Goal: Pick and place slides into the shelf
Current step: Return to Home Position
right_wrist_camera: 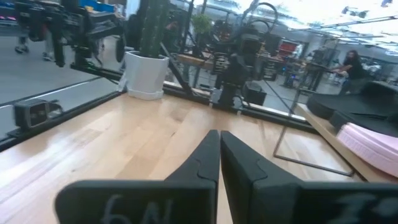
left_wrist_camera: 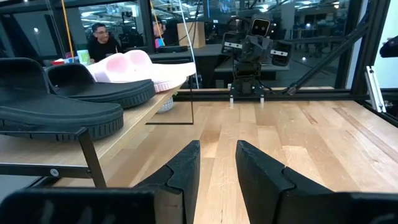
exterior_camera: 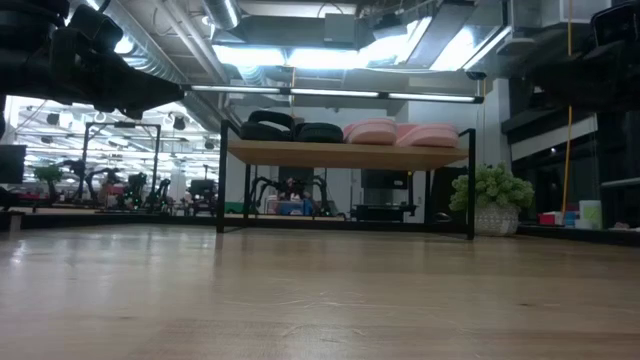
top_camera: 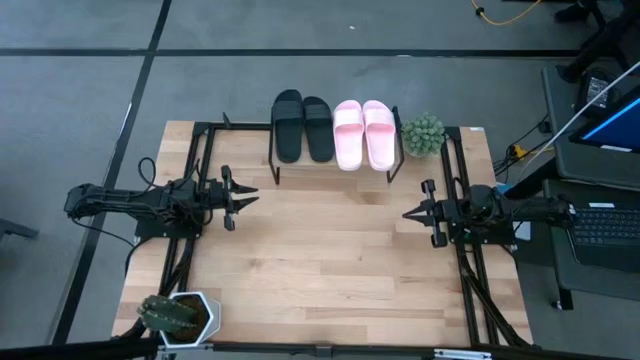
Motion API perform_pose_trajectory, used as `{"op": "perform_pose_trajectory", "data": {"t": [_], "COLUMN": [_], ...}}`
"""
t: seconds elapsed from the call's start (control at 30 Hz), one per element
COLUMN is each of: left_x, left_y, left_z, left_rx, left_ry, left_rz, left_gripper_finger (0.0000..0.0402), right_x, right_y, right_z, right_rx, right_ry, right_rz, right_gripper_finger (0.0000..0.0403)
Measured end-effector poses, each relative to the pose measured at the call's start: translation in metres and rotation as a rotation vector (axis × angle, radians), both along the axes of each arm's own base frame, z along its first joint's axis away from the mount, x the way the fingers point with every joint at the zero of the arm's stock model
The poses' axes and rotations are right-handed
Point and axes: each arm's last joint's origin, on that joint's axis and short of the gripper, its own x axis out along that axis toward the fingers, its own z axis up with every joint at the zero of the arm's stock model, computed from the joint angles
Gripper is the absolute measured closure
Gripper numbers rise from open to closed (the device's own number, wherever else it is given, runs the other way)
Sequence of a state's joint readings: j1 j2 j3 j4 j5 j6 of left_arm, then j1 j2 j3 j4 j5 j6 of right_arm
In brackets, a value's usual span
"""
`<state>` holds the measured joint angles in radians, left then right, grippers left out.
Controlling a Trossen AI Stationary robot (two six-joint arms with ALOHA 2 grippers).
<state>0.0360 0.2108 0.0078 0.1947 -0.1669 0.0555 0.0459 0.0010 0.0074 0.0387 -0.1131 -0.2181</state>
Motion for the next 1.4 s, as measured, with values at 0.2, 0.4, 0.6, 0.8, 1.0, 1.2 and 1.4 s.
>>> {"op": "perform_pose_trajectory", "data": {"t": [0.2,0.4,0.6,0.8,1.0,1.2,1.4], "left_x": [0.0000,0.0000,0.0000,0.0000,0.0000,0.0000,0.0000], "left_y": [0.0000,0.0000,0.0000,0.0000,0.0000,0.0000,0.0000], "left_z": [0.0000,0.0000,0.0000,0.0000,0.0000,0.0000,0.0000], "left_rx": [0.000,0.000,0.000,0.000,0.000,0.000,0.000], "left_ry": [0.000,0.000,0.000,0.000,0.000,0.000,0.000], "left_rz": [0.000,0.000,0.000,0.000,0.000,0.000,0.000], "left_gripper_finger": [0.0305,0.0305,0.0305,0.0305,0.0305,0.0305,0.0305], "right_x": [-0.0005,-0.0009,-0.0009,-0.0009,-0.0009,-0.0009,-0.0009], "right_y": [0.0038,0.0041,0.0041,0.0041,0.0041,0.0041,0.0041], "right_z": [0.0020,0.0067,0.0066,0.0065,0.0064,0.0064,0.0064], "right_rx": [0.002,0.088,0.086,0.085,0.085,0.084,0.085], "right_ry": [-0.020,-0.054,-0.054,-0.053,-0.052,-0.052,-0.052], "right_rz": [0.040,0.050,0.050,0.050,0.050,0.050,0.050], "right_gripper_finger": [0.0383,0.0383,0.0383,0.0383,0.0383,0.0382,0.0382]}}
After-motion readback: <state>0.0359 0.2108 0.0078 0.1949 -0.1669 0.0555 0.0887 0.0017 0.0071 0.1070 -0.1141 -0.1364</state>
